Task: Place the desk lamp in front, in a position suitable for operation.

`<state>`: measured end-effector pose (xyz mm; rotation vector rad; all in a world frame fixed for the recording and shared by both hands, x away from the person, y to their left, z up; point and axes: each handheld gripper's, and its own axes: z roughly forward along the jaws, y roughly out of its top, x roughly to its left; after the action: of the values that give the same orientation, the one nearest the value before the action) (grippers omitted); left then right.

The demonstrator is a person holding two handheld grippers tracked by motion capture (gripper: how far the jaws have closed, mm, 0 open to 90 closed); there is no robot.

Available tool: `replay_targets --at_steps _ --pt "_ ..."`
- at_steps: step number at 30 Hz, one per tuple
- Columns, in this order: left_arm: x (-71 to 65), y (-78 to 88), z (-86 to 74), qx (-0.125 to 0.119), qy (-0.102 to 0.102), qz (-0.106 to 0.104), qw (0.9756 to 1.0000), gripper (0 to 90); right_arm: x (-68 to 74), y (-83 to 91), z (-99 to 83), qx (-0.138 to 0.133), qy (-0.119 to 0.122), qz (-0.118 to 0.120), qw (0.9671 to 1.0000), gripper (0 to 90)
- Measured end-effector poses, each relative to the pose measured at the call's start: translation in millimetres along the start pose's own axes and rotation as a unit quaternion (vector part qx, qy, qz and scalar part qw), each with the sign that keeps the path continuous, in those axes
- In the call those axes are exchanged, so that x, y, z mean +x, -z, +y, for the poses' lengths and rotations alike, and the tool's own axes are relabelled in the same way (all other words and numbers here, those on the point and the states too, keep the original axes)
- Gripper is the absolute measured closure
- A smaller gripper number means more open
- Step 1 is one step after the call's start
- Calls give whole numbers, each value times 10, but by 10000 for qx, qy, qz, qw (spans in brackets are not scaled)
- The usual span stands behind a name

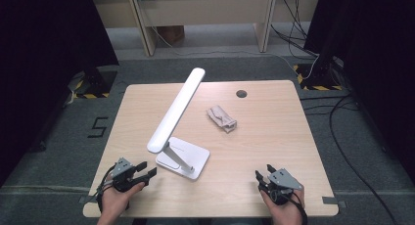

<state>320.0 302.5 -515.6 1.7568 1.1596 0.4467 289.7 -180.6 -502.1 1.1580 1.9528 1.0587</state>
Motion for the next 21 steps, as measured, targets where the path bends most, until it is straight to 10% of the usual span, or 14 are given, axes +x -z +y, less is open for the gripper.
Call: replay_targets --at_steps 5,13,21 --pt "20 6 7 -28 95 42 9999 476 89 11 73 -123 107 96 9998 504" --pt "-121 73 116 -17 -321 -157 9994 438 321 -58 218 -165 287 452 9984 496" --pt "-477 242 356 -165 -988 -1043 9895 396 686 -193 309 -23 259 1082 9938 535"
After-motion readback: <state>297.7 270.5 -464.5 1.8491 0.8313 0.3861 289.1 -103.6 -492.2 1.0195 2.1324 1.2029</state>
